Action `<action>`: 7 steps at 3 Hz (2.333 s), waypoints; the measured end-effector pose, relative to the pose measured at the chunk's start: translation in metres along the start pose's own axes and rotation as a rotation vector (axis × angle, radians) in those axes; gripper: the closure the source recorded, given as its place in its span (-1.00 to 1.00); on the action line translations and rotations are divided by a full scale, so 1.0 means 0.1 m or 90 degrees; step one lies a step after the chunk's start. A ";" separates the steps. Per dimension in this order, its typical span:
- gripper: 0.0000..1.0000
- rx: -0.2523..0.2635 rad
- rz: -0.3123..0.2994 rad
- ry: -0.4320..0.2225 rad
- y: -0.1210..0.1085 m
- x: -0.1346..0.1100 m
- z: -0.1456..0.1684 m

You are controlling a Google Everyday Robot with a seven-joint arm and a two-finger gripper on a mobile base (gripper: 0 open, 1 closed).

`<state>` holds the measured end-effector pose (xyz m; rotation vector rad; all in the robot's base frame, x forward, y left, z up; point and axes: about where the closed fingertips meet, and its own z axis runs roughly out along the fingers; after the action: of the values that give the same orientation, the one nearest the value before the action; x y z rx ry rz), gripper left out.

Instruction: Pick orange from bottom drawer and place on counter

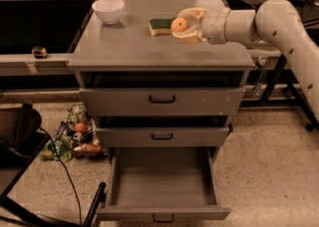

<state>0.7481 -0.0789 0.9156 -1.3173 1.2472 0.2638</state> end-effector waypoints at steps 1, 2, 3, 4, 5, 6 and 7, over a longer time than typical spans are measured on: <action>1.00 0.011 0.093 0.039 -0.10 0.16 0.16; 1.00 -0.023 0.175 0.084 -0.09 0.40 0.29; 1.00 -0.070 0.218 0.113 -0.02 0.55 0.36; 0.64 -0.109 0.241 0.138 0.02 0.63 0.39; 0.17 -0.125 0.246 0.153 0.02 0.65 0.39; -0.30 -0.130 0.246 0.159 0.02 0.66 0.37; -0.77 -0.130 0.245 0.159 0.02 0.66 0.37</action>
Offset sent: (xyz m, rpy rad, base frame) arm 0.0466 -0.0065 -0.0549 0.0040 0.4736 -0.1307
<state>0.7922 -0.0795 0.8539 -1.3015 1.7247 0.5224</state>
